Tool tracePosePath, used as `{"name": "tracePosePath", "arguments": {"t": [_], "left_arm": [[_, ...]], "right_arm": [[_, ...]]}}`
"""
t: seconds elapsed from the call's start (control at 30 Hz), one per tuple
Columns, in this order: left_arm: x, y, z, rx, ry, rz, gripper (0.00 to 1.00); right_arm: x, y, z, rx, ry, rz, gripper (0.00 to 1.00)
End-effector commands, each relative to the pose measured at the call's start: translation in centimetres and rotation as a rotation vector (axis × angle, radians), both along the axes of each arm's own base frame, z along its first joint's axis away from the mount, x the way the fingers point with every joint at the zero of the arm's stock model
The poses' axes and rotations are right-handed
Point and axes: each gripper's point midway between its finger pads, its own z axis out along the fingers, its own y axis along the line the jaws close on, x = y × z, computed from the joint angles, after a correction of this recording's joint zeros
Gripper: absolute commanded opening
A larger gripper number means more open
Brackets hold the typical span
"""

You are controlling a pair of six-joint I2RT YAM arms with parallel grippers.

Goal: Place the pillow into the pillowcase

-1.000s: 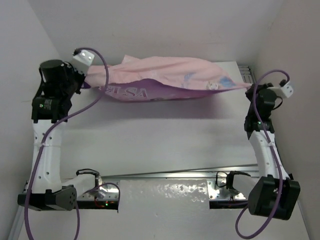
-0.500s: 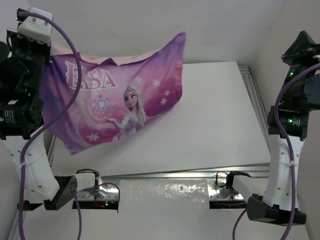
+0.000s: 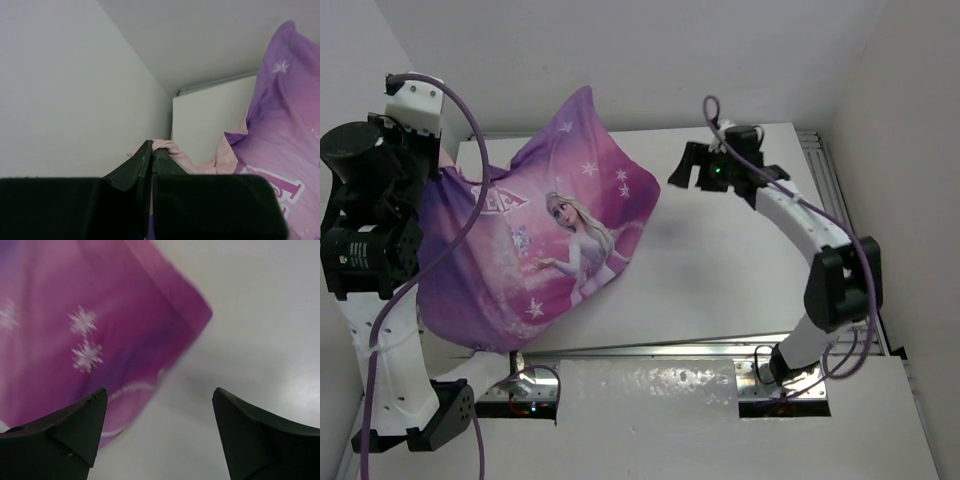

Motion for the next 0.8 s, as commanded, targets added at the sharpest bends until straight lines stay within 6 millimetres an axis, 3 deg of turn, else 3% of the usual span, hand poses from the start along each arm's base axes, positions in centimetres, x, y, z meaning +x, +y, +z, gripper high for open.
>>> {"name": "tracePosePath", "arguments": {"t": [0.0,0.03,0.07,0.13,0.17,0.3,0.33,0.37,0.4,0.47,0.5,0.57,0.6,0.63,0.73,0.77], "left_arm": [[-0.7,2.4,-0.3,-0.029,-0.025,0.149,0.0],[-1.0,2.7,-0.7,-0.027,-0.016,0.169,0.0],[-1.2,2.7,-0.6,-0.027,-0.02,0.169,0.0],[-1.6,3.3,-0.7,-0.024,-0.019,0.209,0.0],[-1.8,3.6,-0.6,-0.023,-0.02,0.23,0.0],[-3.2,6.1,-1.6,0.013,0.015,0.389,0.0],[-3.3,6.4,-1.9,0.022,0.023,0.407,0.0],[-3.5,6.7,-2.6,0.032,0.04,0.425,0.0],[-3.6,6.9,-2.9,0.035,0.05,0.443,0.0],[-3.4,7.0,-3.5,0.035,0.068,0.449,0.0],[-3.4,7.1,-3.7,0.035,0.073,0.452,0.0],[-3.0,7.3,-4.0,0.037,0.082,0.464,0.0],[-2.9,7.3,-4.1,0.039,0.085,0.467,0.0],[-2.7,7.4,-4.0,0.043,0.089,0.468,0.0],[-2.1,7.4,-3.9,0.051,0.095,0.466,0.0],[-2.0,7.5,-3.8,0.051,0.094,0.471,0.0]], "right_arm": [[-0.7,4.0,-0.4,0.105,0.028,0.042,0.86],[-0.7,5.5,-2.9,0.131,0.054,0.045,0.88],[-1.1,5.4,-5.1,0.137,0.119,0.02,0.9],[-0.1,7.2,-5.5,0.29,0.118,-0.021,0.96],[-0.3,7.0,-8.8,0.314,0.181,-0.071,0.99],[2.3,8.0,-10.1,0.451,0.129,-0.134,0.99],[3.2,8.6,-9.1,0.463,0.097,-0.122,0.99],[3.7,9.0,-9.2,0.46,0.088,-0.116,0.99],[4.3,9.4,-10.5,0.448,0.099,-0.121,0.99],[5.9,10.4,-10.2,0.477,0.08,-0.116,0.99],[6.2,10.9,-12.9,0.486,0.133,-0.123,0.99],[7.1,12.1,-13.7,0.521,0.143,-0.101,0.96],[7.0,12.9,-15.5,0.535,0.185,-0.084,0.92],[6.9,13.3,-16.1,0.543,0.193,-0.074,0.87],[5.9,15.3,-16.0,0.558,0.171,-0.016,0.53],[5.6,15.7,-15.9,0.553,0.165,-0.004,0.22]]}}
